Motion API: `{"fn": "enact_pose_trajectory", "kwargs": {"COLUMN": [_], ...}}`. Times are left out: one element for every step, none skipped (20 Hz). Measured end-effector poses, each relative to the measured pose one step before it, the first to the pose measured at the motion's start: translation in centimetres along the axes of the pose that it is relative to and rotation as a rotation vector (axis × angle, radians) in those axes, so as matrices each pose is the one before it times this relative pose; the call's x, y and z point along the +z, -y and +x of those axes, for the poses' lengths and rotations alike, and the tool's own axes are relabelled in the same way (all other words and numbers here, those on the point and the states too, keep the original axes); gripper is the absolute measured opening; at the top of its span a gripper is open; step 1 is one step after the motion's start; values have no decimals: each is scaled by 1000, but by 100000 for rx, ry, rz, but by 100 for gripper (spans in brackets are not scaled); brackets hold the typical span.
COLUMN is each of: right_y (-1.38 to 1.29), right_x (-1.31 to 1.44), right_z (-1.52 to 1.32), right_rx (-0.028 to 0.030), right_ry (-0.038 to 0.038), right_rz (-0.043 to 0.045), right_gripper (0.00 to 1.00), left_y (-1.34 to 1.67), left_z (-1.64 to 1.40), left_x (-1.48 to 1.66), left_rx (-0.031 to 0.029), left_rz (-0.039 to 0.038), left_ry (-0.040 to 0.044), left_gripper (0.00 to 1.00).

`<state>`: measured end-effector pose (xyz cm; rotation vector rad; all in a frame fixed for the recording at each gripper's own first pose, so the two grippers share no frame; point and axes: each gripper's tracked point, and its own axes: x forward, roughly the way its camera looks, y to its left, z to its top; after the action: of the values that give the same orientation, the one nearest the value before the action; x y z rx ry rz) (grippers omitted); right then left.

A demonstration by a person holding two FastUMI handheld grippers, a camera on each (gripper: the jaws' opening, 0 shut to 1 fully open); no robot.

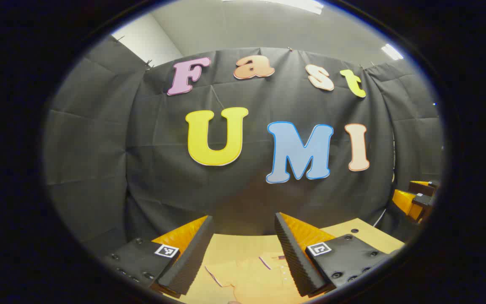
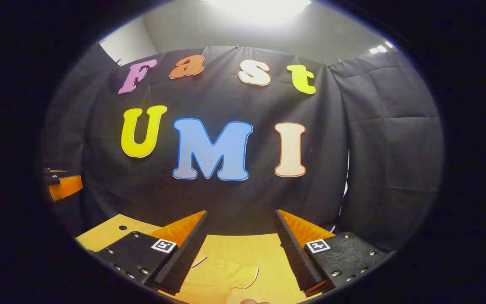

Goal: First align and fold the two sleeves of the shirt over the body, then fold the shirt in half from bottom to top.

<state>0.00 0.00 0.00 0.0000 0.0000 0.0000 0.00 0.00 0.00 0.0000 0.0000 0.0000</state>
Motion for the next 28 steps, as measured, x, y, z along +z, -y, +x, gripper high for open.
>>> {"fn": "enact_pose_trajectory", "kwargs": {"right_y": [-63,52,-120,83,-82,172,-76,83,-72,89,-83,35,-34,75,-33,105,67,-51,40,-63,159,38,69,-46,10,-192,-135,-122], "right_x": [134,-183,-40,-101,-39,-216,-27,-190,19,-90,24,-157,-66,-222,-302,-610,-1016,-900,-1197,-1103,-1173,-967,-1144,-814,-1277,-1067,-1280,-1239], "right_z": [16,-4,16,-7,6,0,-63,-50,-24,56,28,-13,91,68,210,225,470,403,513,588,536,573,608,639,759,758,898,902], "right_rx": [134,129,259,235,28,100,113,28,-74,75,93,245,-2,100,-38,-34,-54,226,637,353,464,90,140,181,411,894,801,1099], "right_ry": [114,13,-142,-267,-137,-219,-253,-272,-118,-45,-6,-69,-220,-238,-762,-1029,-2042,-2343,-2903,-2902,-2991,-2512,-2432,-2063,-2522,-3034,-3256,-3728], "right_rz": [189,141,5,210,291,591,495,435,236,155,-60,-22,-34,99,27,-7,-100,-106,-198,-113,11,-364,-481,-333,-34,308,526,178], "right_gripper": [96,96,96,96,96,96,96,96,96,96,96,96,96,96,96,96,96,96,96,96,96,96,96,96,96,96,96,96], "left_y": [-157,-43,-114,12,-95,-25,-97,67,-72,-38,-104,32,-53,-2,-13,7,-21,-91,83,-38,-27,-161,-137,-107,-97,-197,14,-168], "left_z": [87,4,-47,42,14,32,8,24,42,36,-6,38,5,7,8,11,23,32,-1,-16,93,11,71,-16,-3,-20,-49,-98], "left_x": [25,-7,46,23,0,19,37,-40,2,-12,51,-27,-5,34,-25,26,5,-68,-22,12,-53,36,-26,5,-93,-34,-46,-28], "left_rx": [-1,24,13,-199,33,-23,56,-54,-97,166,133,71,2,43,-139,-93,-151,-108,44,-16,205,284,368,389,561,562,504,545], "left_rz": [232,472,236,98,-12,58,-24,98,110,369,281,264,143,141,43,82,97,74,150,112,180,153,123,133,144,104,118,137], "left_ry": [-6,99,153,78,10,12,64,157,-40,8,124,55,-11,26,-10,3,-71,-189,-69,-85,-148,-113,-50,-111,-180,-148,-121,-145], "left_gripper": [94,95,94,94,94,94,94,94,94,94,94,94,94,94,94,94,94,94,94,94,94,94,94,94,94,94,94,94]}}
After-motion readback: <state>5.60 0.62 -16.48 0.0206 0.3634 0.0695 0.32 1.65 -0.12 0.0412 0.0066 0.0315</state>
